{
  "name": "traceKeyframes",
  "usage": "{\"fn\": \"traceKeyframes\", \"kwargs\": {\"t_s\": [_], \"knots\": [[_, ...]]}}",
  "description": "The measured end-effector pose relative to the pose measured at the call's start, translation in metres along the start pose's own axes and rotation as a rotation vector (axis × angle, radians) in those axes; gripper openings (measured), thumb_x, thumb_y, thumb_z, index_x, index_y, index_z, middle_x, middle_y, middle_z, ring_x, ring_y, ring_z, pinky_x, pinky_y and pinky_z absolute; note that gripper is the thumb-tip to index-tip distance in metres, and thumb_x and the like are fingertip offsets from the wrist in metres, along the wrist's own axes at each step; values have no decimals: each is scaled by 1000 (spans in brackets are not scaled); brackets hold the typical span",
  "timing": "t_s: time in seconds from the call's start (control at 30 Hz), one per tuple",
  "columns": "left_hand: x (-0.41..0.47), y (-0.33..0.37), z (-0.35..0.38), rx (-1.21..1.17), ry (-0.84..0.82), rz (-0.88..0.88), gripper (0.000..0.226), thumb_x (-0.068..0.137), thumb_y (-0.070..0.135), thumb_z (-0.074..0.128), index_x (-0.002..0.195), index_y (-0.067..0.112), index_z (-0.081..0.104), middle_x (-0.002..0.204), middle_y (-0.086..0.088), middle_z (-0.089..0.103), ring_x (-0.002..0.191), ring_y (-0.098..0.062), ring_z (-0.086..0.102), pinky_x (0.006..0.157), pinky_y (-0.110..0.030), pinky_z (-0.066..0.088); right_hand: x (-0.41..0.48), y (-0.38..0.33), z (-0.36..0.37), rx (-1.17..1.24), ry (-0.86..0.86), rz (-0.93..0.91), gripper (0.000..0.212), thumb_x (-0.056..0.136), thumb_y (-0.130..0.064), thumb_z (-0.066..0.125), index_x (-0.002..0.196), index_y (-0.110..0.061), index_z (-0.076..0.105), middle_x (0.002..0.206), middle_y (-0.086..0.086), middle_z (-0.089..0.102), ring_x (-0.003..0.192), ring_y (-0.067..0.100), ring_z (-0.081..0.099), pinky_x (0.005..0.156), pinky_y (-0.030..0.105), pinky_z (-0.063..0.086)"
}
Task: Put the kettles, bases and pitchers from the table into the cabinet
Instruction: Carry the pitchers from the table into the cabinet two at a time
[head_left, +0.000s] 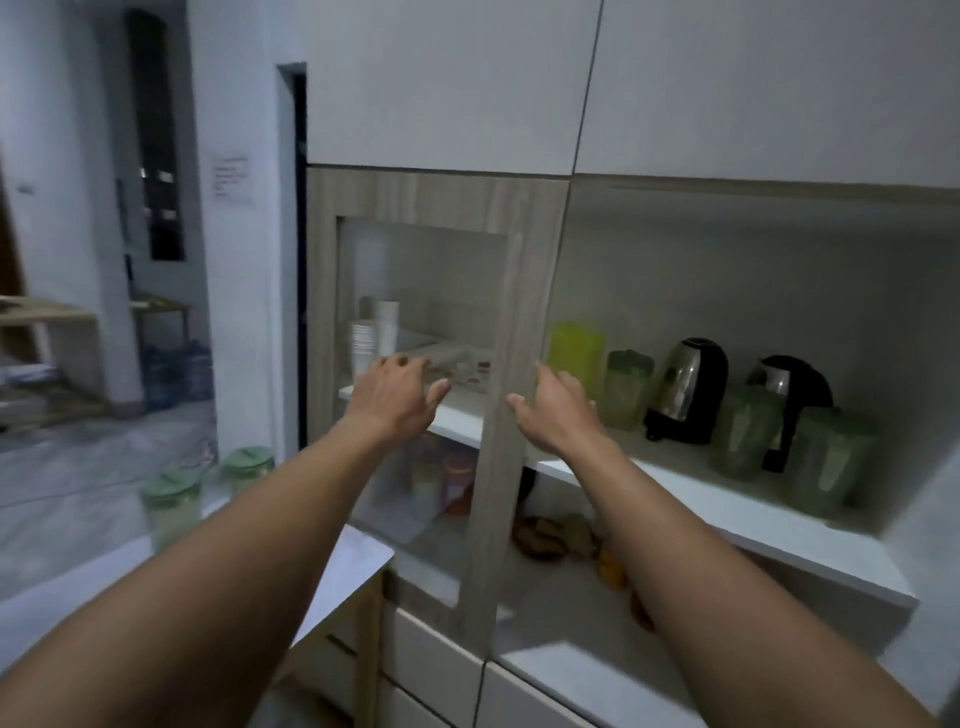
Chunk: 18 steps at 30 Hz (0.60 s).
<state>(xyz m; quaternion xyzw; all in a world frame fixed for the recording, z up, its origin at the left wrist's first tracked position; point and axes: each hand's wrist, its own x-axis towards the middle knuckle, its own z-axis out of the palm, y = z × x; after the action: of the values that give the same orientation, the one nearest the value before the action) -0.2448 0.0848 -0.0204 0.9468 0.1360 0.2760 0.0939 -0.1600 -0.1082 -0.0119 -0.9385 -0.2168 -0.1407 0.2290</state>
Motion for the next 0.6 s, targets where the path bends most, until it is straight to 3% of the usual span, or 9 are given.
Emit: {"fn": "traceKeyframes", "kwargs": {"t_s": [0.23,0.43,0.6], "knots": [[-53,-96,-36,90,-2,-199,60,98,57,34,143,18,43,144,-16,45,134,-36,39,108,-51,37,-13,-94,60,83,-106,-152,74,95,-46,53,157,-16,25,155,18,37,145,35,30,114,53,32],[-69,-181,-45,126,38,-321,63,97,58,35,147,21,38,149,-13,42,137,-34,36,108,-51,36,-7,-171,113,133,-169,-251,64,98,-41,51,152,-13,30,153,17,37,143,35,32,112,55,34],[-68,-245,-38,141,17,-402,64,96,59,36,148,20,36,151,-13,39,138,-33,35,109,-51,36,10,-218,164,185,-231,-265,72,98,-43,51,157,-14,21,157,18,32,147,36,27,115,57,30]]}}
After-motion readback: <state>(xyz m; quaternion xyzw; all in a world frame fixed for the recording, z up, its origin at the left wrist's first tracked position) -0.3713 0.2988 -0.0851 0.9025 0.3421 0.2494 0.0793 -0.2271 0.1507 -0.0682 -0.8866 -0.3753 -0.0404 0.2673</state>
